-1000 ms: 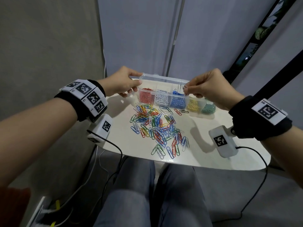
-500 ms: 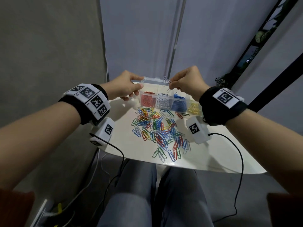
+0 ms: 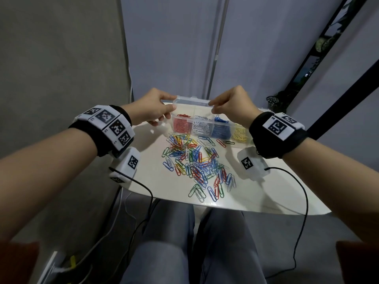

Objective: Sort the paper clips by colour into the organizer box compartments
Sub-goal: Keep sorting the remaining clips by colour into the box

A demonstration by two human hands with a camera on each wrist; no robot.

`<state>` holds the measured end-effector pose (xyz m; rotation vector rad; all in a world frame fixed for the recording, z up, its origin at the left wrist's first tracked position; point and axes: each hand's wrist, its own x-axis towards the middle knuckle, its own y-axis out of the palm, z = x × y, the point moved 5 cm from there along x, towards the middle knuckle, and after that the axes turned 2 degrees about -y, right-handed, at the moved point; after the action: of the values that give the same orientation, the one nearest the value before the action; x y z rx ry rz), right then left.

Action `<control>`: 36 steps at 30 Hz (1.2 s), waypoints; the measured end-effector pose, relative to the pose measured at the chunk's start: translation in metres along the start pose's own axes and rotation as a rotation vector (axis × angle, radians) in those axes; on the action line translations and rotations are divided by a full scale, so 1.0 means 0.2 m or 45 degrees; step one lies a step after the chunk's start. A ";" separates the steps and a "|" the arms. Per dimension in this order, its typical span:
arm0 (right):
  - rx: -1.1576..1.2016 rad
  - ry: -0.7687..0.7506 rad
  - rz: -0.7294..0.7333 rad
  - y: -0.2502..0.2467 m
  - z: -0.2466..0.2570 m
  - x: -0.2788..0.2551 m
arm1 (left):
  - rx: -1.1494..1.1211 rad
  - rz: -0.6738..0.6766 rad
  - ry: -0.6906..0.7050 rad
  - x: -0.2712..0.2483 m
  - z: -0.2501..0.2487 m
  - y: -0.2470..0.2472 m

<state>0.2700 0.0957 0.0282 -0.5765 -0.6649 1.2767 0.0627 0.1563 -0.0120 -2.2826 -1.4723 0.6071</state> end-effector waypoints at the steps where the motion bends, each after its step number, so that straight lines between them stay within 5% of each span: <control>1: 0.019 -0.026 0.013 -0.01 0.02 -0.02 | -0.003 0.000 -0.002 0.00 0.00 0.00; 7: 0.028 -0.137 -0.013 -0.19 0.09 -0.20 | -0.004 0.002 0.002 0.01 0.01 0.00; 15: -0.746 -0.140 0.596 -0.01 -0.11 -0.41 | -0.043 0.011 0.002 0.00 0.01 0.00; 19: -0.715 -0.248 0.778 0.07 -0.10 -0.49 | -0.041 0.022 -0.005 0.00 0.01 0.00; 26: -0.551 -0.401 0.780 0.18 0.05 -0.43 | 0.014 0.030 -0.013 0.00 -0.01 -0.02; 36: -0.714 -0.613 1.007 0.47 0.22 -0.37 | 0.093 0.036 -0.016 0.00 -0.02 -0.03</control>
<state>0.1631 0.0430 -0.0190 -1.0706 -1.2938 2.0142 0.0599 0.1578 -0.0059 -2.2511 -1.4027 0.6736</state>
